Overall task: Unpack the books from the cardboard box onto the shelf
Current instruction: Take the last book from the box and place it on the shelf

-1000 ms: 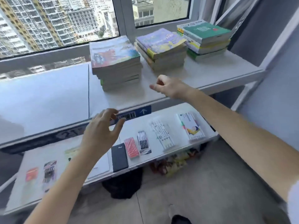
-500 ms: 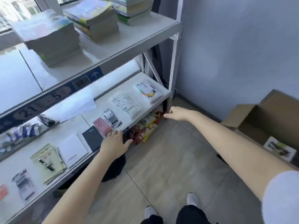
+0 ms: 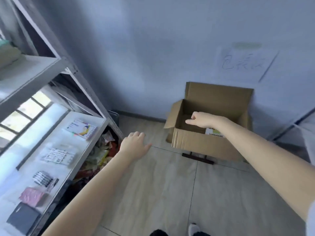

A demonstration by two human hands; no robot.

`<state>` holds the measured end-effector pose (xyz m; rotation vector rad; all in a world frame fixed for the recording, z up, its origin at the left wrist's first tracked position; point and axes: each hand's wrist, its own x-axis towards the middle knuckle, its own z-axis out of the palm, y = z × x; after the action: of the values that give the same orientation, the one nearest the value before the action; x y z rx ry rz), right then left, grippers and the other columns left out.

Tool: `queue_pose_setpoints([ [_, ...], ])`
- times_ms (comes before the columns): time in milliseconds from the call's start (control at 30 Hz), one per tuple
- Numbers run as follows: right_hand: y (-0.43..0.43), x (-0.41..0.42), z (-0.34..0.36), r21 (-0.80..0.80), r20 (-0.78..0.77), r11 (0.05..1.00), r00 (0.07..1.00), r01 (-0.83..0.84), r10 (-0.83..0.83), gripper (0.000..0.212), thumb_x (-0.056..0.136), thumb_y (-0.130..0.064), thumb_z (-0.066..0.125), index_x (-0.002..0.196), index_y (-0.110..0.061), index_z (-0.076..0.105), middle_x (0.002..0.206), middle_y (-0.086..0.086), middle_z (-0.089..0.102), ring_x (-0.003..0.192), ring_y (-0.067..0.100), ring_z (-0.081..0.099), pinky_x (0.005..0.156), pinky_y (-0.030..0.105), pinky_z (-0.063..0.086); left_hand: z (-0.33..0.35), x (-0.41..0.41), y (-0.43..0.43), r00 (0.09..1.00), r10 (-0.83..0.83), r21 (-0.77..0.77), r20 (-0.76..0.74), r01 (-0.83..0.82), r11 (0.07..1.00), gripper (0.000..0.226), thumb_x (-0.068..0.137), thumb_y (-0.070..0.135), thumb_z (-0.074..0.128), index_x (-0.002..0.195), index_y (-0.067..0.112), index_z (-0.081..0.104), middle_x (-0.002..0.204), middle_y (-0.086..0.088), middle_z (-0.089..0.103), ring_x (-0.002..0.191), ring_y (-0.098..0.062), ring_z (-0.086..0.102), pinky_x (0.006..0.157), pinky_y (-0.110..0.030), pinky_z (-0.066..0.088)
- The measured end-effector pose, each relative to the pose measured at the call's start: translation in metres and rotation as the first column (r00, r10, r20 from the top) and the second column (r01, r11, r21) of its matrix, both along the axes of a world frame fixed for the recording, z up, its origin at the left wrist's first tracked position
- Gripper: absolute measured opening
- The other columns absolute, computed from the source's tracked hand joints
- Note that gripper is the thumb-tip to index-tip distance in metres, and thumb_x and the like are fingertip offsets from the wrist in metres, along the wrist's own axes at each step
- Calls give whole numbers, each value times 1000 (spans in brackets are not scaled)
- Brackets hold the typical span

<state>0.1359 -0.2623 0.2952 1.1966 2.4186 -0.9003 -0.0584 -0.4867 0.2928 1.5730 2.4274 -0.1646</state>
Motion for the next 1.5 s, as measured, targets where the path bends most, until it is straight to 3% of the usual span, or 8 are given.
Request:
queue_pose_setpoints([
  [333, 151, 117, -14, 20, 55, 979, 977, 203, -204, 59, 94, -50, 39, 115, 3, 53, 102, 19, 63, 77, 23, 48, 67, 32, 31, -19, 91, 215, 968, -249, -9, 39, 250, 968, 55, 93, 52, 41, 134, 16, 46, 134, -6, 52, 127, -25, 44, 98, -40, 41],
  [467, 205, 130, -55, -66, 124, 961, 958, 267, -257, 49, 94, -51, 40, 96, -4, 56, 74, 6, 44, 66, 19, 39, 56, 31, 24, -56, 99, 290, 956, -281, -41, 88, 285, 957, 54, 93, 52, 40, 134, 17, 45, 133, -5, 52, 124, -23, 46, 95, -39, 45],
  [900, 339, 162, -262, -386, 188, 759, 851, 523, -491, 45, 95, -46, 39, 62, -17, 32, 59, -3, 25, 53, 15, 25, 56, 32, 18, -242, 124, 483, 901, -422, -358, 104, 430, 829, 46, 94, 48, 41, 124, 14, 49, 126, -8, 55, 119, -26, 48, 92, -39, 42],
  [1000, 356, 169, -354, -418, 270, 691, 807, 590, -526, 37, 95, -48, 41, 85, -12, 46, 70, 2, 40, 57, 14, 35, 57, 32, 24, -329, 140, 507, 851, -514, -487, 107, 496, 719, 49, 93, 47, 44, 128, 13, 46, 132, -8, 51, 124, -27, 45, 99, -39, 38],
  [1100, 364, 174, -438, -427, 317, 620, 751, 659, -580, 54, 94, -49, 42, 130, -9, 39, 118, 8, 55, 101, 21, 55, 73, 30, 36, -411, 153, 518, 838, -530, -598, 128, 491, 633, 54, 94, 48, 43, 132, 11, 43, 136, -8, 49, 126, -26, 44, 98, -37, 37],
  [1167, 366, 175, -486, -416, 336, 574, 705, 706, -624, 65, 94, -47, 43, 141, -4, 30, 143, 11, 42, 125, 28, 46, 84, 30, 36, -462, 160, 523, 870, -470, -654, 149, 443, 613, 57, 93, 51, 42, 133, 11, 41, 135, -7, 50, 123, -25, 47, 92, -36, 41],
  [1300, 362, 170, -548, -435, 284, 472, 614, 767, -736, 56, 93, -43, 48, 133, -5, 38, 135, 11, 50, 116, 27, 52, 82, 31, 41, -530, 162, 525, 958, 15, -662, 287, 187, 725, 57, 92, 53, 44, 132, 11, 42, 130, -7, 55, 116, -28, 54, 88, -35, 46],
  [1500, 354, 166, -581, -484, 259, 266, 427, 833, -866, 47, 91, -34, 55, 125, -3, 45, 128, 12, 57, 111, 28, 57, 86, 34, 47, -571, 157, 518, 656, 560, -635, 506, -155, 757, 47, 86, 39, 65, 121, 8, 58, 118, -6, 66, 105, -25, 63, 93, -39, 49],
])
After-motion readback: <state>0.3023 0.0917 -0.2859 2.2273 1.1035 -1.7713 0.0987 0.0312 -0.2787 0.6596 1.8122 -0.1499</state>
